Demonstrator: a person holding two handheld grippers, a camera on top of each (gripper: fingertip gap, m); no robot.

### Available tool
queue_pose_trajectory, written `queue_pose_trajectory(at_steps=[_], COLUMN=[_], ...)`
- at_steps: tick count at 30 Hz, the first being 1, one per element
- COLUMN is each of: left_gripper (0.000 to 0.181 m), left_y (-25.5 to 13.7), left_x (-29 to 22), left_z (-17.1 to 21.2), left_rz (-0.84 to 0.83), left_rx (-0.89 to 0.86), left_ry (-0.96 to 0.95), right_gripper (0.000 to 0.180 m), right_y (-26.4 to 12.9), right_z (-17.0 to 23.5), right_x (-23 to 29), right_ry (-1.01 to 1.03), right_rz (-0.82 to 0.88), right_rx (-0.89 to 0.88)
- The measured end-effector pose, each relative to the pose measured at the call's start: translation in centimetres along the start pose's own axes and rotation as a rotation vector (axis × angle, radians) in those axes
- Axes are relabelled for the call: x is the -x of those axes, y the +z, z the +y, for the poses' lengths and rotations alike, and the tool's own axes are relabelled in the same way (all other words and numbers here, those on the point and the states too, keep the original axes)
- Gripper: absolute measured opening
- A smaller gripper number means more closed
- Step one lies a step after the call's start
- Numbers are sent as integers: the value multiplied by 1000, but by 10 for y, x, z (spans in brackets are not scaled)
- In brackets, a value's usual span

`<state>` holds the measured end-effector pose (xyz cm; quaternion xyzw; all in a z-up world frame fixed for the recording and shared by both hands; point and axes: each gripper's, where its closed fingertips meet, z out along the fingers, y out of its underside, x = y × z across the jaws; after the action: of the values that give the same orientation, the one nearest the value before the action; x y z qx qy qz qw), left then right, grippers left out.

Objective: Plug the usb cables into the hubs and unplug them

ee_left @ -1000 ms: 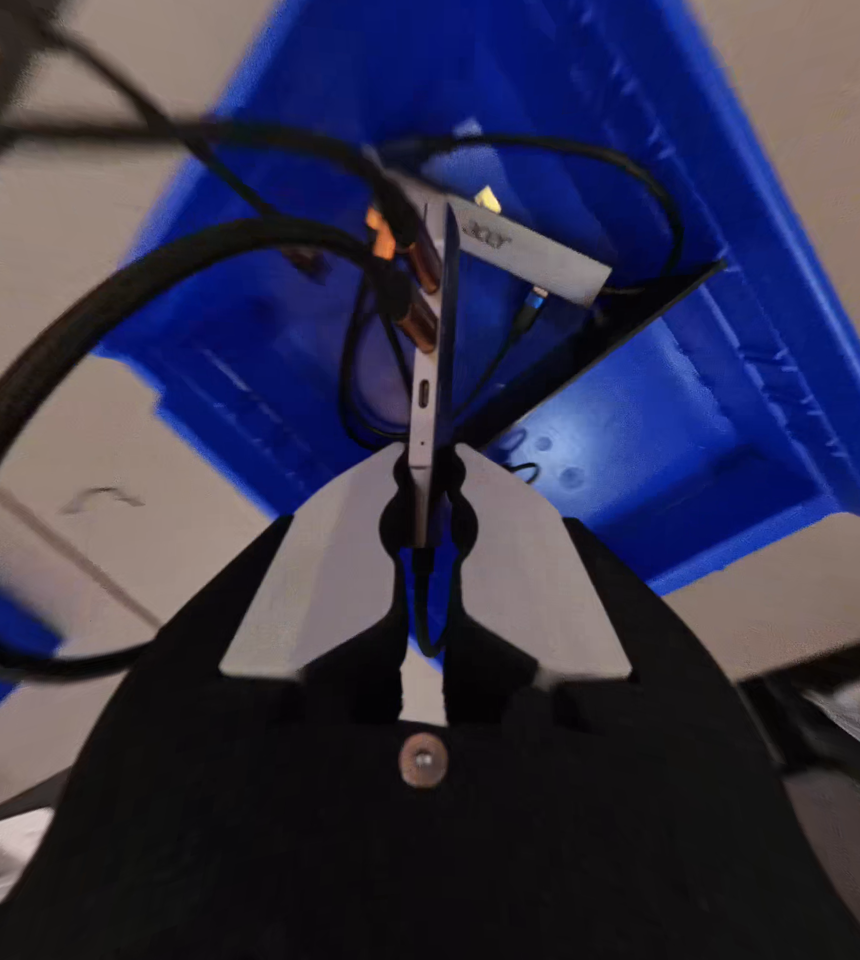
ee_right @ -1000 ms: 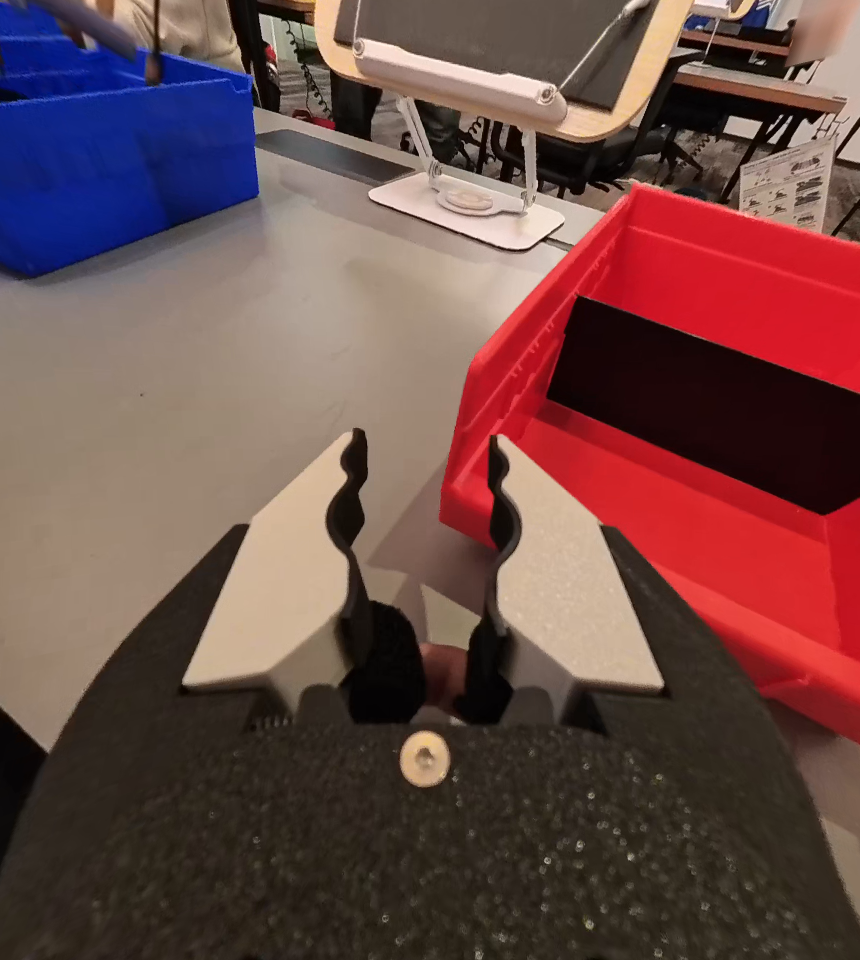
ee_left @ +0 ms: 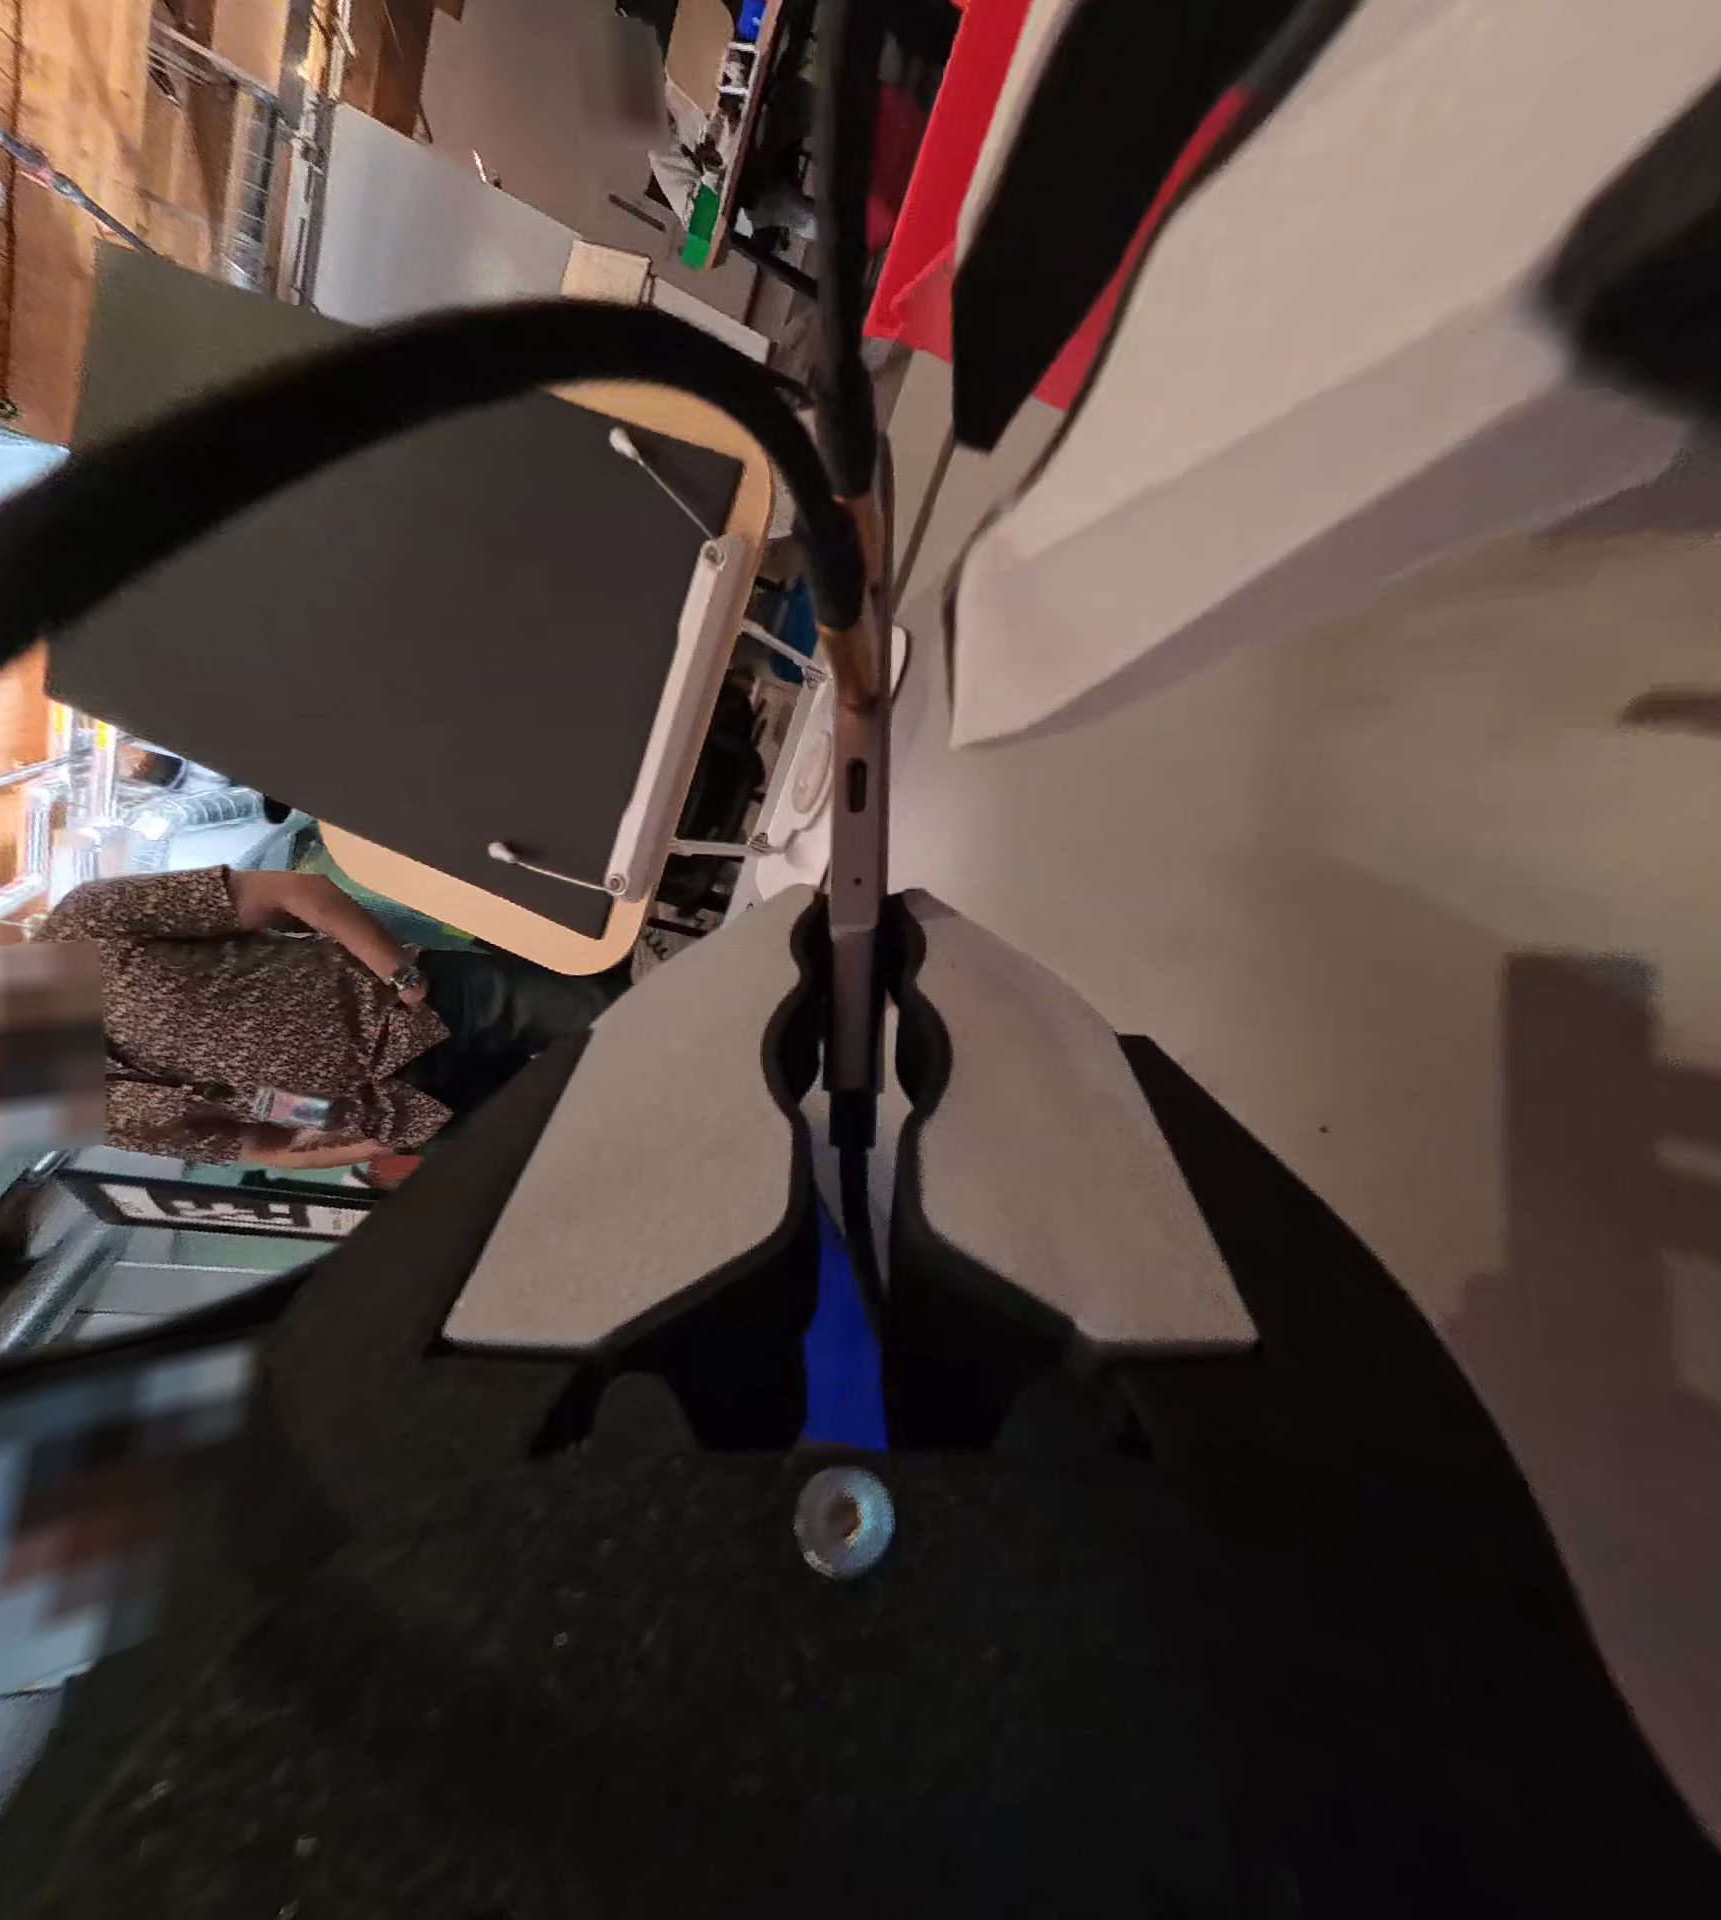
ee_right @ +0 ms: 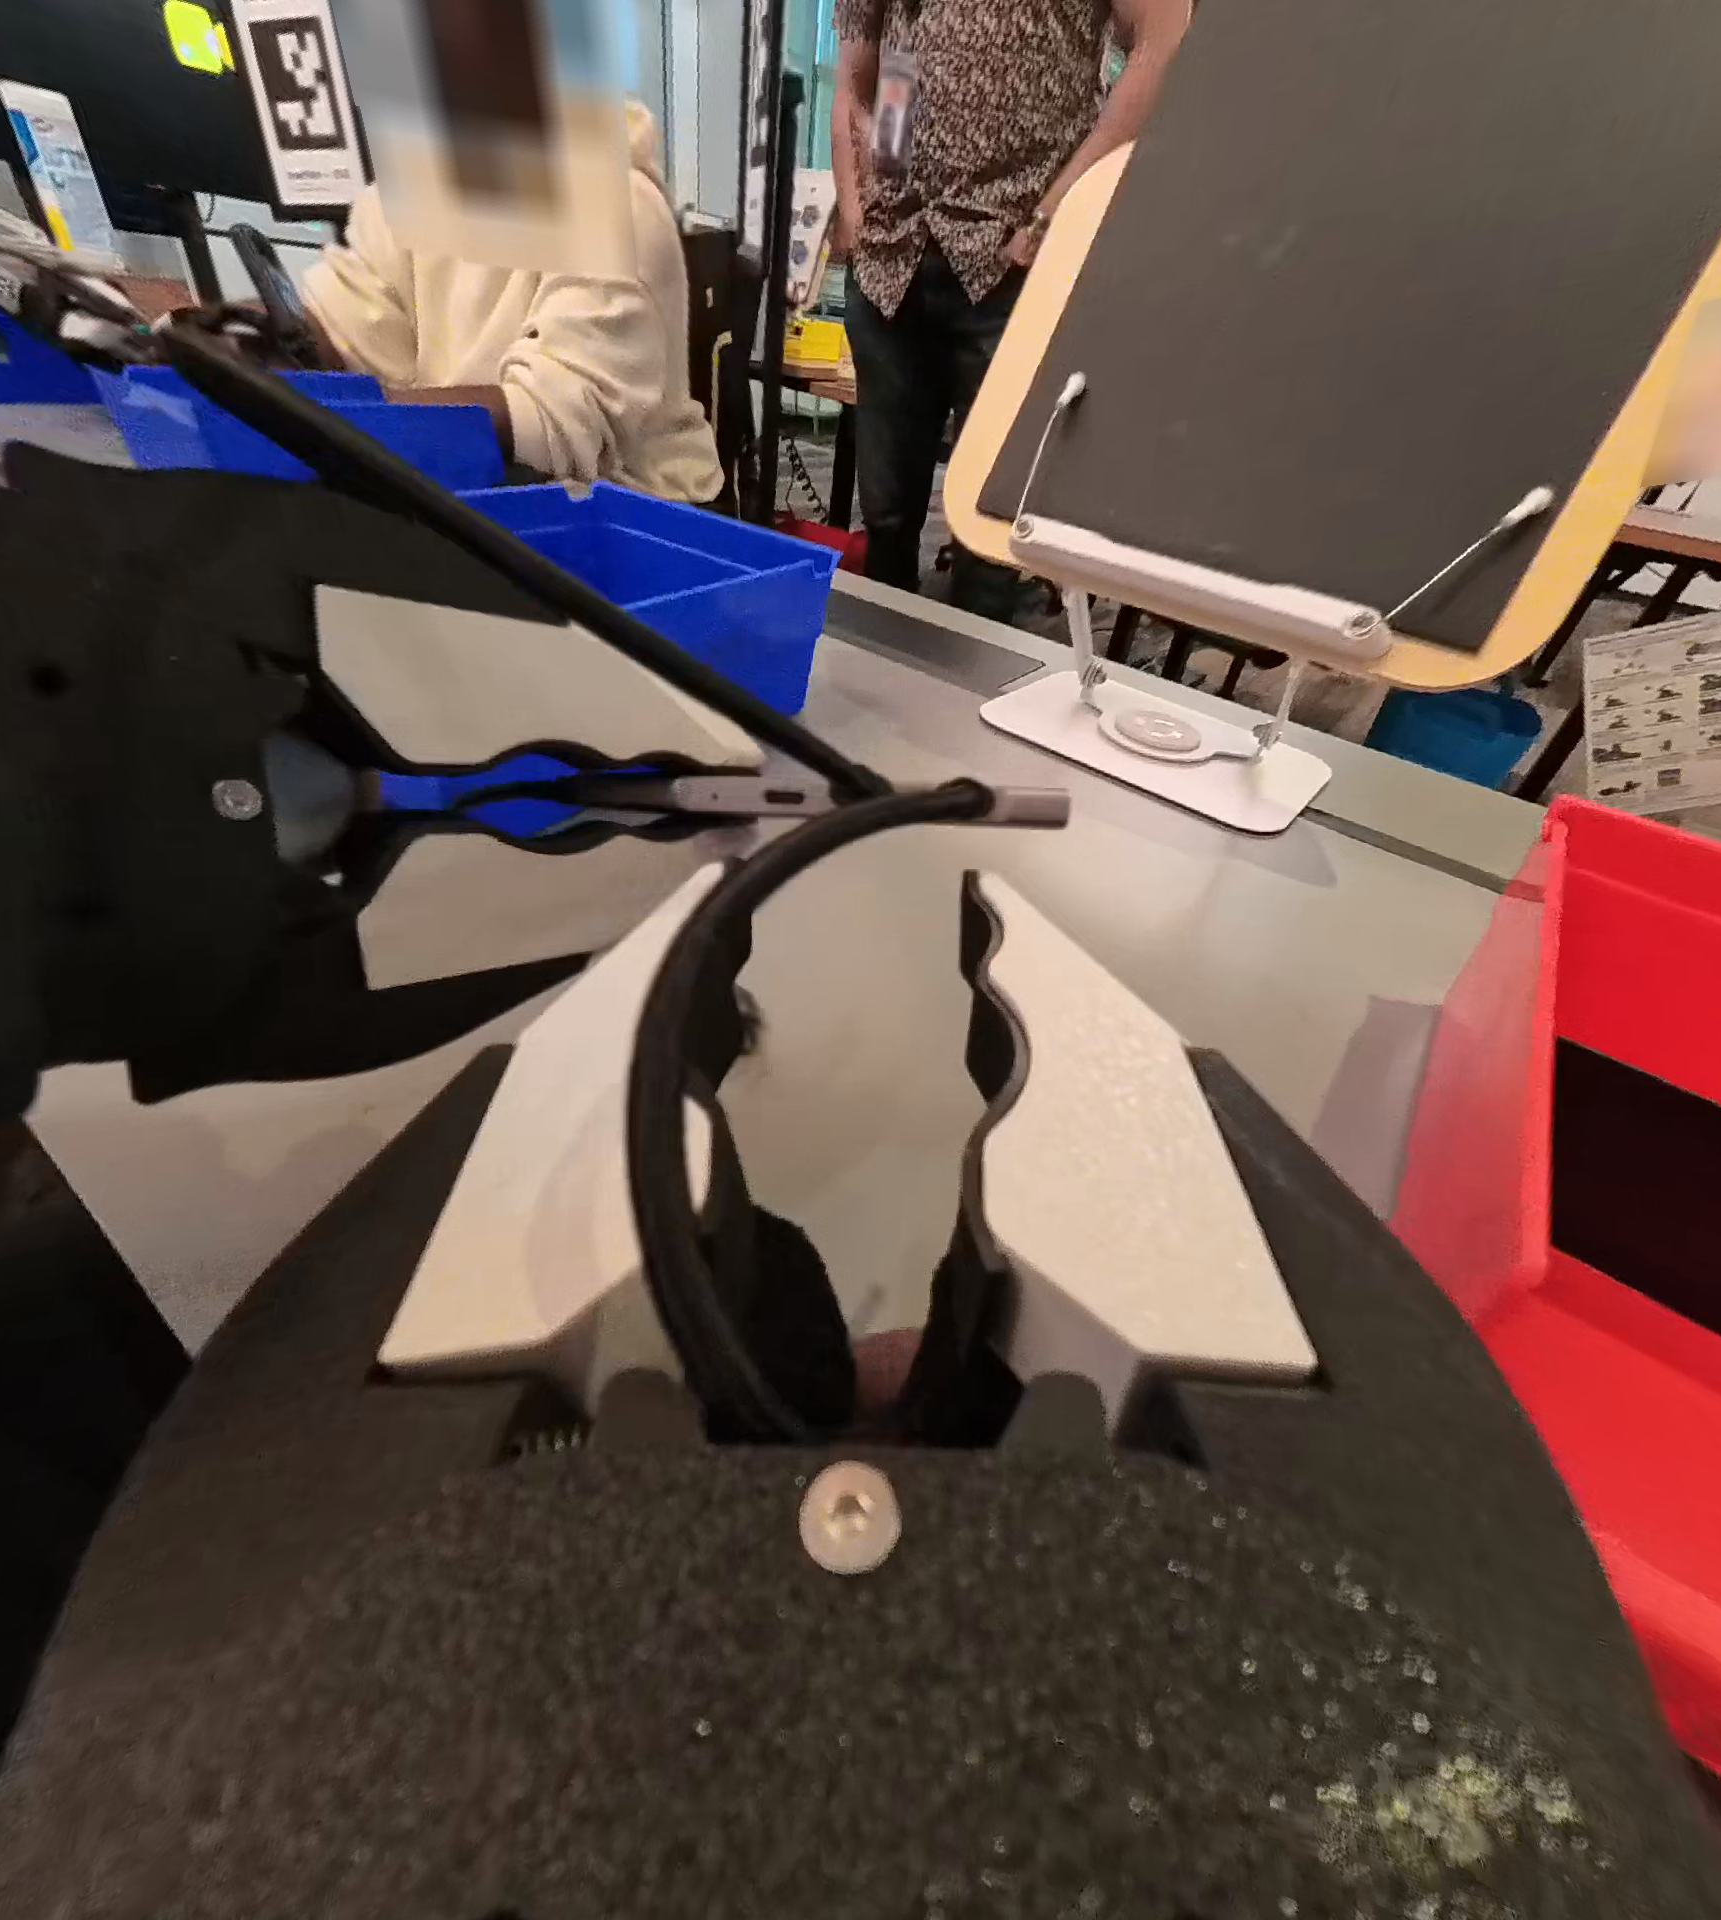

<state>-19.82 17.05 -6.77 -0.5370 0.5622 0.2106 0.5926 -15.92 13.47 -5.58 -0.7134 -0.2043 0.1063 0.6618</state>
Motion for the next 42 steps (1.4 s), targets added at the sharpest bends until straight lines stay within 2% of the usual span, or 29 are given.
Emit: queue_pose_trajectory(at_steps=[6, 15, 21, 24, 27, 30, 32, 35, 37, 38, 42], left_gripper=[9, 9, 11, 13, 23, 25, 24, 25, 37, 42, 45], left_y=[-1, -3, 2, -2, -20, -46, -56, -49, -37, -30, -4], left_x=[-19, -34, -39, -48, -53, -57, -42, -11, -9, -13, -37], left_z=[-5, -12, -10, -10, -11, -8, 2, 23, 26, 24, 9], left_rz=[6, 7, 43, 143, 267, 459, 529, 631, 796, 871, 1063], left_rx=[2, 11, -12, -39, -75, -115, -133, -127, -97, -94, -108], left_ry=[-1, -21, -52, -134, -250, -454, -596, -866, -1017, -1057, -1105], right_gripper=[24, 14, 11, 11, 11, 10, 10, 10, 10, 10, 10], right_y=[-3, 3, 11, 18, 24, 30, 32, 34, 35, 36, 36], right_z=[5, 11, 13, 18, 19, 18, 17, 21, 19, 16, 4], right_x=[2, -13, -15, -22, -36, -46, -44, -35, -25, -21, -4], right_ry=[12, 128, 93, 46, -13, -24, -39, -67, -90, -107, -132], right_rz=[0, 43, -40, -37, -4, 9, -13, -43, -75, -81, -107], right_rx=[-17, -6, 15, 26, 36, 29, 8, 3, -19, -28, -78])
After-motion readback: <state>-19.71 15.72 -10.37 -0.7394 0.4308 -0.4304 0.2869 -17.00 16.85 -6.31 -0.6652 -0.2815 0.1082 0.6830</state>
